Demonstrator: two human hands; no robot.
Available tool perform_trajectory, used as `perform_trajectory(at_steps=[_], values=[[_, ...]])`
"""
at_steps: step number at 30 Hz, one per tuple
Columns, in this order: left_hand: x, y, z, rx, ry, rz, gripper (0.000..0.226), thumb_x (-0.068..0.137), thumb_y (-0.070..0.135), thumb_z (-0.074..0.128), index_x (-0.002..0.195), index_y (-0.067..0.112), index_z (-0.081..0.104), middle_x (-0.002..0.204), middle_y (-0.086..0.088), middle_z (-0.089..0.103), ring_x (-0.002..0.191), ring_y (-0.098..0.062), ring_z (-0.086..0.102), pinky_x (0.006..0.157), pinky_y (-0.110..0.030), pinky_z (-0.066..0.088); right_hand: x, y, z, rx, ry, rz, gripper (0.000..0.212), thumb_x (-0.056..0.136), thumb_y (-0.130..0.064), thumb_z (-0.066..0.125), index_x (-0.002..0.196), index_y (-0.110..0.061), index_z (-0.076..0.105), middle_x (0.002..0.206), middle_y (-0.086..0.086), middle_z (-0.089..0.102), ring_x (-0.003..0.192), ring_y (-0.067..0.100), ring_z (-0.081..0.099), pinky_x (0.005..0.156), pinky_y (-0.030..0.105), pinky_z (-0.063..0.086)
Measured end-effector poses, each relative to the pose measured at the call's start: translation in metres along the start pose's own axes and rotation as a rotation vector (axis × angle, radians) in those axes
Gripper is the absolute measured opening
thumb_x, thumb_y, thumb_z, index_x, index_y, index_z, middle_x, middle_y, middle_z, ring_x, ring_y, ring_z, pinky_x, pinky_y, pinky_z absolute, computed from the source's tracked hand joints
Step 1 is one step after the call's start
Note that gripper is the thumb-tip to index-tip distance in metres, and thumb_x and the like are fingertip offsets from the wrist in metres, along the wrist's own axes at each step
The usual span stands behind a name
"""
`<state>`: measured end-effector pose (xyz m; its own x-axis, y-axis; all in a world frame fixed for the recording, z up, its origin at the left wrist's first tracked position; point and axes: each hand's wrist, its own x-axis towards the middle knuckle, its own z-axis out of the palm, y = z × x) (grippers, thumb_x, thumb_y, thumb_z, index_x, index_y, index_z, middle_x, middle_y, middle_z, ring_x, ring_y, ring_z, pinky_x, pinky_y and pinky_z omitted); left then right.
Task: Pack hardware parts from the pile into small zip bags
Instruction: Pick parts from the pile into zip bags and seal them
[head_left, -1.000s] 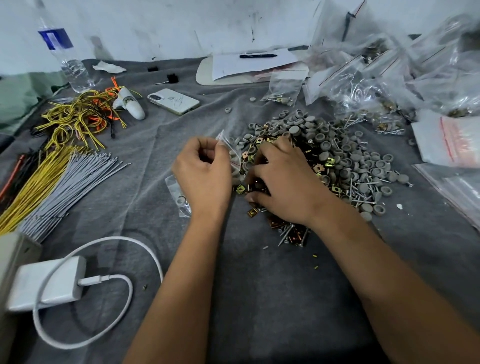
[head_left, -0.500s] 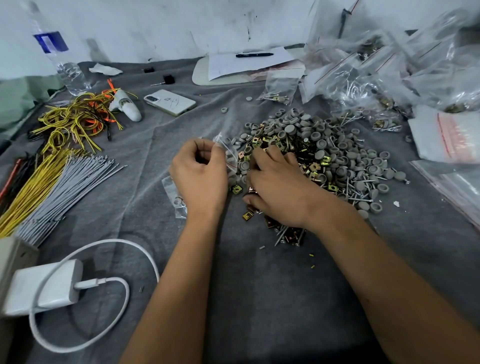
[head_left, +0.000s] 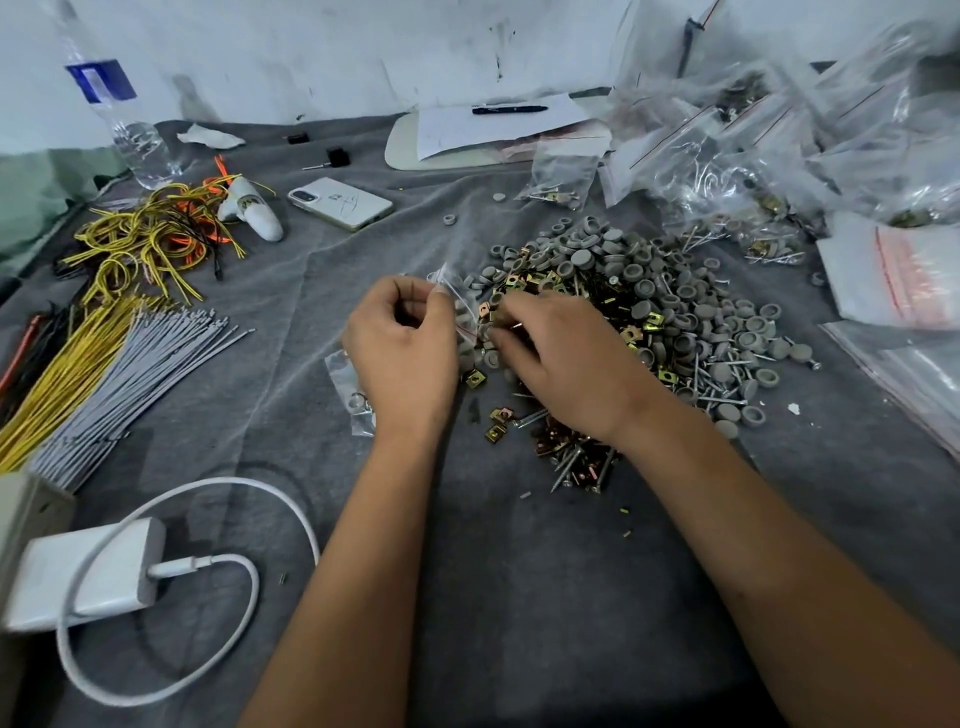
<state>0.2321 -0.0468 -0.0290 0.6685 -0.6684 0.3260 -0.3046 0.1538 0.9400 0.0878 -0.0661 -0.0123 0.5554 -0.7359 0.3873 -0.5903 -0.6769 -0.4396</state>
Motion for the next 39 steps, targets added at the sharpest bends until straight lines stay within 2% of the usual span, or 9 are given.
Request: perform_trajectory(at_steps=[6,12,18,20,23,27,32,34,39], values=[[0.002,-0.001,0.000,-0.036,0.003,-0.003,0.009,0.083,0.016,0.065,0.075,0.018,0.069,0.065,0.010,0.062,0.061,-0.006,0.054,0.063,-0.029,0.046,0.000,0.007,-0.002,-0.084,0.008,0.000,0.012,0.094,-0.027,0.071,0.103,-0.018,0.070,0.102,-0.002,0.070,0.101,0.019,0.052,0.093,0.044,0.046],[0.002,0.000,-0.002,-0.066,0.050,-0.012,0.012,0.083,0.017,0.065,0.072,0.022,0.067,0.064,0.011,0.062,0.060,-0.005,0.055,0.063,-0.029,0.048,-0.004,-0.011,0.009,-0.152,-0.199,-0.131,0.040,0.080,-0.068,0.068,0.092,-0.032,0.077,0.105,-0.012,0.055,0.113,0.015,0.037,0.099,0.042,0.031],[0.004,-0.002,-0.003,-0.120,0.062,-0.055,0.019,0.082,0.014,0.065,0.067,0.026,0.065,0.060,0.015,0.059,0.060,-0.006,0.052,0.064,-0.030,0.046,-0.003,-0.018,0.014,-0.168,-0.333,-0.217,0.024,0.091,-0.052,0.067,0.096,-0.029,0.071,0.117,-0.011,0.055,0.114,0.012,0.031,0.096,0.036,0.026],[0.006,-0.003,-0.003,-0.117,0.061,-0.056,0.019,0.082,0.014,0.065,0.067,0.026,0.065,0.060,0.015,0.059,0.060,-0.006,0.053,0.065,-0.030,0.046,-0.002,-0.015,0.010,-0.066,-0.267,-0.215,0.021,0.097,-0.041,0.065,0.096,-0.020,0.069,0.109,-0.008,0.058,0.108,0.013,0.042,0.097,0.036,0.034],[0.007,-0.004,-0.004,-0.125,0.042,-0.074,0.016,0.083,0.015,0.066,0.069,0.023,0.066,0.063,0.009,0.060,0.063,-0.011,0.055,0.065,-0.034,0.047,-0.002,-0.009,0.001,0.253,-0.030,-0.125,0.015,0.101,-0.021,0.064,0.094,-0.009,0.066,0.087,-0.005,0.063,0.082,0.010,0.058,0.078,0.030,0.047],[0.001,-0.002,-0.001,-0.113,-0.188,-0.035,0.011,0.088,0.018,0.068,0.077,0.015,0.068,0.068,-0.006,0.063,0.064,-0.021,0.057,0.063,-0.040,0.048,0.000,-0.005,-0.003,0.351,0.272,-0.069,0.012,0.103,-0.012,0.058,0.099,-0.001,0.062,0.082,-0.001,0.065,0.072,0.009,0.063,0.067,0.027,0.050],[-0.004,0.001,0.002,-0.158,-0.310,-0.008,0.012,0.092,0.010,0.065,0.084,0.001,0.065,0.066,-0.008,0.061,0.058,-0.021,0.054,0.058,-0.036,0.044,0.001,0.002,-0.001,0.365,0.172,0.024,0.013,0.107,-0.016,0.053,0.102,-0.004,0.055,0.080,0.006,0.069,0.062,0.017,0.068,0.057,0.040,0.055],[-0.005,0.001,0.001,-0.166,-0.303,-0.004,0.011,0.090,0.014,0.064,0.083,0.006,0.066,0.067,-0.005,0.060,0.061,-0.021,0.054,0.060,-0.038,0.045,0.001,0.006,0.000,0.351,0.131,0.050,0.012,0.106,-0.016,0.056,0.099,-0.007,0.057,0.077,0.004,0.071,0.054,0.009,0.066,0.050,0.030,0.053],[-0.011,0.004,0.004,-0.114,-0.308,0.123,0.011,0.090,0.020,0.063,0.079,0.018,0.063,0.069,-0.002,0.060,0.063,-0.018,0.054,0.062,-0.037,0.044,0.003,0.015,-0.003,0.172,0.163,0.079,0.012,0.097,-0.019,0.070,0.098,-0.007,0.071,0.083,0.001,0.074,0.070,0.008,0.067,0.071,0.032,0.056]])
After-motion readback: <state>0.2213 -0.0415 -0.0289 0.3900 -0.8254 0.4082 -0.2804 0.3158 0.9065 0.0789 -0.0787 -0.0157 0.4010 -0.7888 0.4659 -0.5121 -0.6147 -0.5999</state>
